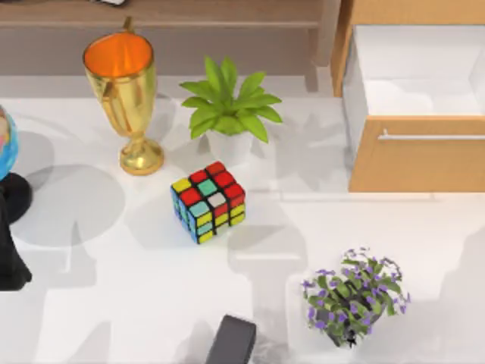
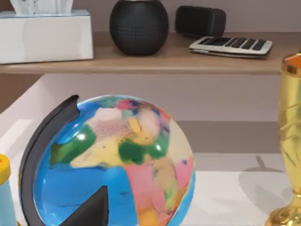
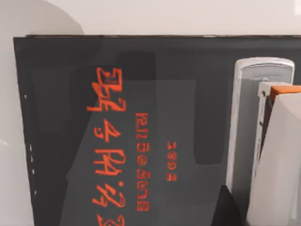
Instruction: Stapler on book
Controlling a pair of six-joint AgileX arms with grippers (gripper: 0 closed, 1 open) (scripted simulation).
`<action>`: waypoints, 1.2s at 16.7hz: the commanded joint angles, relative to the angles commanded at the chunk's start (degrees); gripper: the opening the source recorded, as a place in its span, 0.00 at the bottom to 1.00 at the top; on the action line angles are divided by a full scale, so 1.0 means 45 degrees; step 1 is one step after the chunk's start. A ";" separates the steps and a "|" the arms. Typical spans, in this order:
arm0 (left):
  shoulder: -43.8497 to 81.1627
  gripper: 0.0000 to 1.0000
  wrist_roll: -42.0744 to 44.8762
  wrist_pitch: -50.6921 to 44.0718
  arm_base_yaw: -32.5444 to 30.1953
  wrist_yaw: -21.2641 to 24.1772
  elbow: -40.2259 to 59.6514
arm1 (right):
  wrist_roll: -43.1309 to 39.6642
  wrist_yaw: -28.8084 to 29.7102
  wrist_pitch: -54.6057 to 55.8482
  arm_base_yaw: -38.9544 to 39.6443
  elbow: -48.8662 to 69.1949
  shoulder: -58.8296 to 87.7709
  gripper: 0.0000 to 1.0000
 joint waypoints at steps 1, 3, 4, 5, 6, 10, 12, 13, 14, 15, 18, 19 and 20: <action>0.0000 1.00 0.0000 0.0000 0.0000 0.0000 0.0000 | -0.0103 0.0013 -0.0013 -0.0128 -0.0267 -0.0006 0.00; 0.0000 1.00 0.0000 0.0000 0.0000 0.0000 0.0000 | -0.0161 0.0021 -0.0023 -0.0200 -0.0418 -0.0007 0.00; 0.0000 1.00 0.0000 0.0000 0.0000 0.0000 0.0000 | -0.0161 0.0021 -0.0023 -0.0200 -0.0418 -0.0007 0.00; 0.0000 1.00 0.0000 0.0000 0.0000 0.0000 0.0000 | -0.0161 0.0021 -0.0023 -0.0200 -0.0418 -0.0007 0.00; 0.0000 1.00 0.0000 0.0000 0.0000 0.0000 0.0000 | -0.0161 0.0021 -0.0023 -0.0200 -0.0418 -0.0007 0.00; 0.0000 1.00 0.0000 0.0000 0.0000 0.0000 0.0000 | -0.0130 0.0019 0.0485 -0.0153 -0.0711 0.0235 0.00; 0.0000 1.00 0.0000 0.0000 0.0000 0.0000 0.0000 | -0.0130 0.0023 0.1170 -0.0168 -0.1094 0.0471 0.00; 0.0000 1.00 0.0000 0.0000 0.0000 0.0000 0.0000 | -0.0130 0.0024 0.1404 -0.0175 -0.1248 0.0567 0.00; 0.0000 1.00 0.0000 0.0000 0.0000 0.0000 0.0000 | -0.0129 0.0024 0.1501 -0.0178 -0.1321 0.0613 0.00; 0.0000 1.00 0.0000 0.0000 0.0000 0.0000 0.0000 | -0.0129 0.0024 0.1504 -0.0178 -0.1323 0.0614 0.00; 0.0000 1.00 0.0000 0.0000 0.0000 0.0000 0.0000 | -0.0129 0.0024 0.1504 -0.0178 -0.1323 0.0614 0.08; 0.0000 1.00 0.0000 0.0000 0.0000 0.0000 0.0000 | -0.0129 0.0024 0.1504 -0.0178 -0.1323 0.0614 0.15; 0.0000 1.00 0.0000 0.0000 0.0000 0.0000 0.0000 | -0.0129 0.0024 0.1504 -0.0178 -0.1323 0.0614 0.23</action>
